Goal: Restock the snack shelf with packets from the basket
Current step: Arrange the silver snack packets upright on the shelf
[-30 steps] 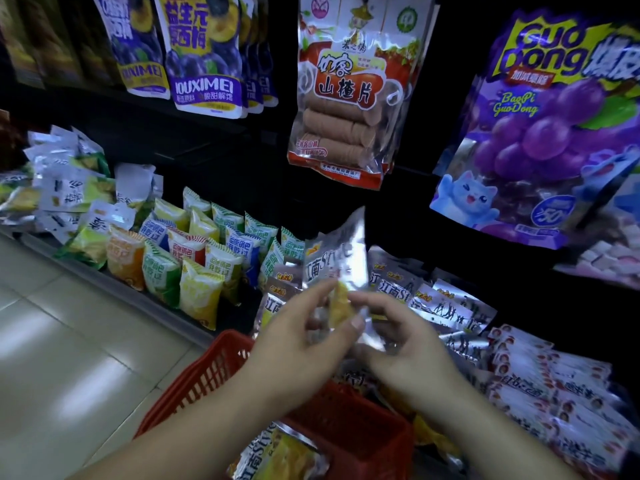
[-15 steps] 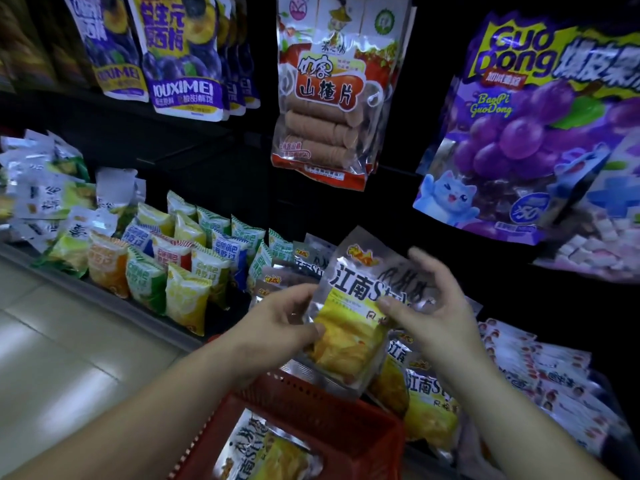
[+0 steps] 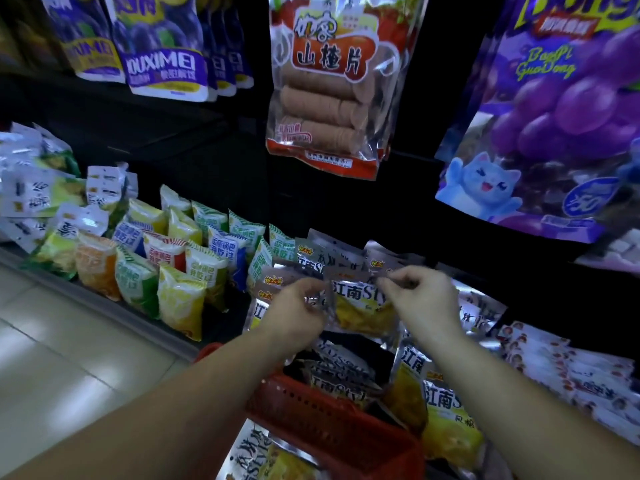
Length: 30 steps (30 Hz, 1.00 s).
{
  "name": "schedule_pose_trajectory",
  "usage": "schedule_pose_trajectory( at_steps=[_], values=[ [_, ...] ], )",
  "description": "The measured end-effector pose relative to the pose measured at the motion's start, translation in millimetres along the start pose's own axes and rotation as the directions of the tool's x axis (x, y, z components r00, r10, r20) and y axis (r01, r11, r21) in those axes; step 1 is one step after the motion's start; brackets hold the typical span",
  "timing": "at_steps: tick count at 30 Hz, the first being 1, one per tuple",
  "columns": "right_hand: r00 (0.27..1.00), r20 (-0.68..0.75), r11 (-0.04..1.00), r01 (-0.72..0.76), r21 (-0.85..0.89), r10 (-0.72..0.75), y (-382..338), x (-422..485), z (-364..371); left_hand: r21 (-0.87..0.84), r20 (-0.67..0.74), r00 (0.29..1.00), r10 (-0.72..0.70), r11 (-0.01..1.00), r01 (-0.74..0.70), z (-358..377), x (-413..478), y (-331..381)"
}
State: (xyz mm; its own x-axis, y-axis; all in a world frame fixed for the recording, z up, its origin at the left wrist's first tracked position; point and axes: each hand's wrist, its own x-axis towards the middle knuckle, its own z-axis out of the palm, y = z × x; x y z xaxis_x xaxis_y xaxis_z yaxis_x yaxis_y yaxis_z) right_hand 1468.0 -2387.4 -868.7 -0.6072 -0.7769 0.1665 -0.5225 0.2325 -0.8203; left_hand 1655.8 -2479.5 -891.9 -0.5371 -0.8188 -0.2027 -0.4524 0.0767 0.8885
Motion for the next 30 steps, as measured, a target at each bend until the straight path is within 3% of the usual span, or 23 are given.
schedule_pose_trajectory(
  at_steps=[3, 7, 8, 11, 12, 13, 16, 19, 22, 25, 28, 30],
  values=[
    [0.987, 0.125, 0.993, -0.092, -0.069, 0.1, 37.8, 3.0, 23.3, -0.015, 0.025, 0.999, -0.031, 0.999, 0.031, 11.3, 23.1, -15.1],
    [0.89, 0.394, 0.963, -0.151, -0.224, 0.231, 77.9, 9.5, 33.9, 0.086, -0.063, 0.998, -0.029, 0.996, 0.034, 29.3, 46.8, -40.7],
    [0.841, 0.472, 0.959, -0.18, -0.218, 0.265, 82.4, 9.9, 33.1, 0.089, -0.094, 0.995, -0.035, 0.995, 0.043, 32.1, 51.3, -47.2],
    [0.597, 0.71, 0.928, -0.246, -0.28, 0.373, 85.9, 8.2, 30.2, 0.078, -0.073, 0.997, -0.036, 0.996, 0.042, 36.9, 57.9, -56.5],
    [0.567, 0.724, 0.919, -0.27, -0.289, 0.394, 86.0, 9.2, 30.2, 0.074, -0.03, 0.999, -0.032, 0.997, 0.034, 38.4, 59.1, -55.1],
    [0.592, 0.701, 0.916, -0.301, -0.266, 0.398, 85.5, 11.5, 30.4, 0.078, 0.02, 1.0, -0.021, 0.997, 0.019, 40.4, 59.9, -53.2],
    [0.841, 0.419, 0.94, -0.305, -0.154, 0.342, 90.4, 28.4, 33.0, 0.09, 0.145, 0.989, 0.018, 0.995, -0.031, 43.4, 63.4, -47.4],
    [0.973, 0.167, 0.944, -0.102, -0.314, 0.16, 102.4, 58.1, 31.3, 0.086, 0.164, 0.985, 0.047, 0.994, -0.061, 47.1, 76.2, -45.5],
    [0.995, 0.098, 0.809, 0.042, -0.586, 0.02, 128.1, 100.5, 30.6, 0.074, 0.086, 0.994, 0.064, 0.995, -0.071, 51.4, 90.6, -48.6],
    [0.992, 0.095, 0.773, -0.002, -0.635, 0.081, 148.3, 132.4, 39.3, 0.059, 0.106, 0.993, 0.051, 0.997, -0.057, 53.4, 103.5, -58.5],
    [0.99, 0.113, 0.754, 0.006, -0.656, 0.09, 156.6, 145.2, 49.9, 0.024, 0.035, 0.998, 0.043, 0.999, -0.044, 55.8, 112.7, -68.2],
    [0.993, 0.107, 0.672, 0.047, -0.739, 0.048, 161.6, 149.7, 54.9, -0.006, 0.004, 0.999, 0.032, 0.999, -0.032, 58.8, 118.5, -74.0]
  ],
)
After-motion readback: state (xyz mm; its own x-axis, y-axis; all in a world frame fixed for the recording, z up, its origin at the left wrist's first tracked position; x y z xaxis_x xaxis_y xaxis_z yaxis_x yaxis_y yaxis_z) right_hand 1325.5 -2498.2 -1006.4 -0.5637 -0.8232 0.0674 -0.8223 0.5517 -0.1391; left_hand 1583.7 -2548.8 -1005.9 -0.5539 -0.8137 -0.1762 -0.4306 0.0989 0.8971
